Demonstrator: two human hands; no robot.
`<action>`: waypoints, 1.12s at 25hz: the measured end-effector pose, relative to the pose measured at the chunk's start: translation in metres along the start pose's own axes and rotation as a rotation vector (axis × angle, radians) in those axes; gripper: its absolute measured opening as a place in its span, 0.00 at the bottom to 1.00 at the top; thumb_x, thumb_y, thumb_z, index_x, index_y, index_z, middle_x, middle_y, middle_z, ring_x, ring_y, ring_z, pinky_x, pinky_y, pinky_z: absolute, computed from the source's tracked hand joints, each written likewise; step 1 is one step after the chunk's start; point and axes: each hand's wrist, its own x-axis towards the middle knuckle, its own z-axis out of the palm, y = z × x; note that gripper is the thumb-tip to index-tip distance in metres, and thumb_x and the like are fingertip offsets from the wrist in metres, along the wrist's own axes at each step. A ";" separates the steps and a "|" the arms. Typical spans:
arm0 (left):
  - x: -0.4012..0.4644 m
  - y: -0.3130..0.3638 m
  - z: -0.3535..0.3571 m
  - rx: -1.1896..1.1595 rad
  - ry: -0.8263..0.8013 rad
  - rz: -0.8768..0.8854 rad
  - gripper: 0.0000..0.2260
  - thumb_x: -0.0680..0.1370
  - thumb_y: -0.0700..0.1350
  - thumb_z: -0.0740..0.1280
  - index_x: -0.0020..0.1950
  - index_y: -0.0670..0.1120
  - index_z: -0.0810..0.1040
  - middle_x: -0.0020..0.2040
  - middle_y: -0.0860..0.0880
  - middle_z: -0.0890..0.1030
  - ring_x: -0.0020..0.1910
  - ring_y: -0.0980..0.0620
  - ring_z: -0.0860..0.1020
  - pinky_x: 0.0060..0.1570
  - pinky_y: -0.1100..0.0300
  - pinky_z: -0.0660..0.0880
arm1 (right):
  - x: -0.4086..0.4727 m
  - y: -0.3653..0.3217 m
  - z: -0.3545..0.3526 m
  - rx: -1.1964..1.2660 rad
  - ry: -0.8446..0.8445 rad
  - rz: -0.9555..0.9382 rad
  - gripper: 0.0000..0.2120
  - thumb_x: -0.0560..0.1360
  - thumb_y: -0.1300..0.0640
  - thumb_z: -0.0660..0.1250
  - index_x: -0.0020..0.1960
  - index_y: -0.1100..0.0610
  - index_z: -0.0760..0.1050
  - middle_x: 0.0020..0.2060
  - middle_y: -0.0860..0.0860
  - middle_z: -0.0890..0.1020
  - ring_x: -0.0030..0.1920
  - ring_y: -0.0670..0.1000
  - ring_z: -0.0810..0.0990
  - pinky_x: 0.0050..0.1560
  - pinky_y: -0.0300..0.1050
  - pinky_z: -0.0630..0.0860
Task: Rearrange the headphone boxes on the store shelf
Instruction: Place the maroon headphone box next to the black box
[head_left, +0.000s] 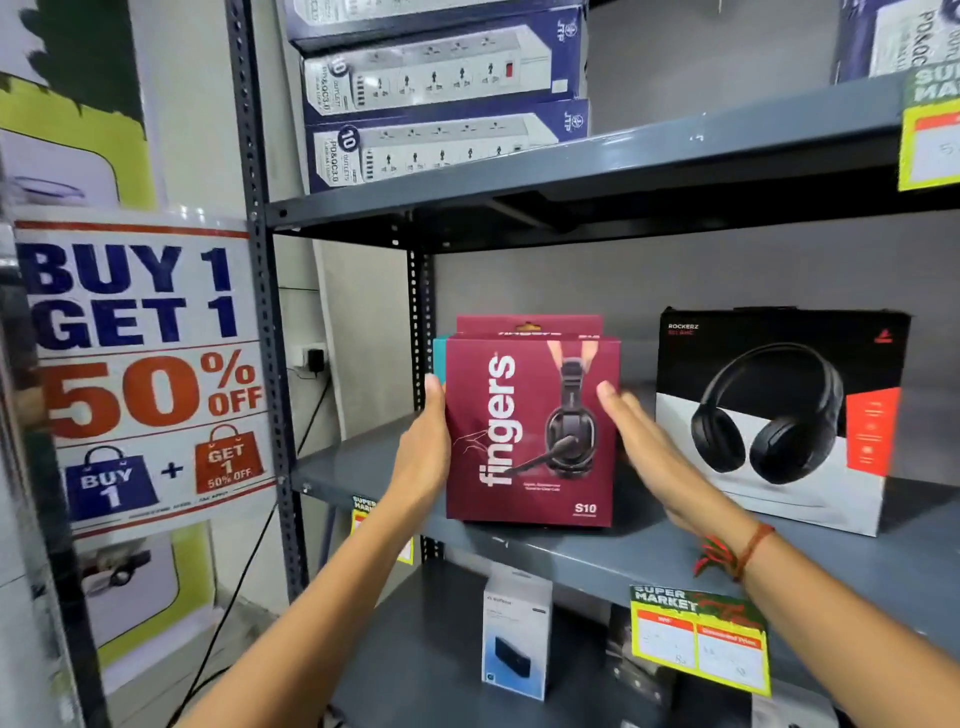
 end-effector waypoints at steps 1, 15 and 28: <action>0.002 0.009 -0.004 0.041 -0.011 0.021 0.38 0.58 0.87 0.42 0.50 0.73 0.82 0.66 0.47 0.84 0.67 0.43 0.79 0.73 0.40 0.69 | 0.002 -0.006 -0.010 -0.042 0.048 -0.027 0.55 0.60 0.15 0.57 0.81 0.42 0.59 0.81 0.40 0.60 0.81 0.47 0.57 0.81 0.59 0.56; -0.046 0.080 0.087 -0.028 -0.156 0.195 0.42 0.63 0.84 0.40 0.44 0.62 0.86 0.63 0.45 0.85 0.63 0.42 0.80 0.71 0.40 0.69 | -0.062 -0.038 -0.128 -0.183 0.361 -0.107 0.40 0.72 0.23 0.54 0.78 0.41 0.64 0.79 0.43 0.66 0.80 0.49 0.61 0.80 0.61 0.59; -0.157 0.092 0.361 -0.002 -0.661 0.203 0.43 0.72 0.76 0.41 0.73 0.55 0.77 0.72 0.46 0.79 0.70 0.43 0.76 0.72 0.47 0.68 | -0.191 0.024 -0.369 -0.123 0.733 0.003 0.50 0.61 0.15 0.57 0.77 0.38 0.66 0.76 0.40 0.71 0.77 0.46 0.68 0.79 0.59 0.59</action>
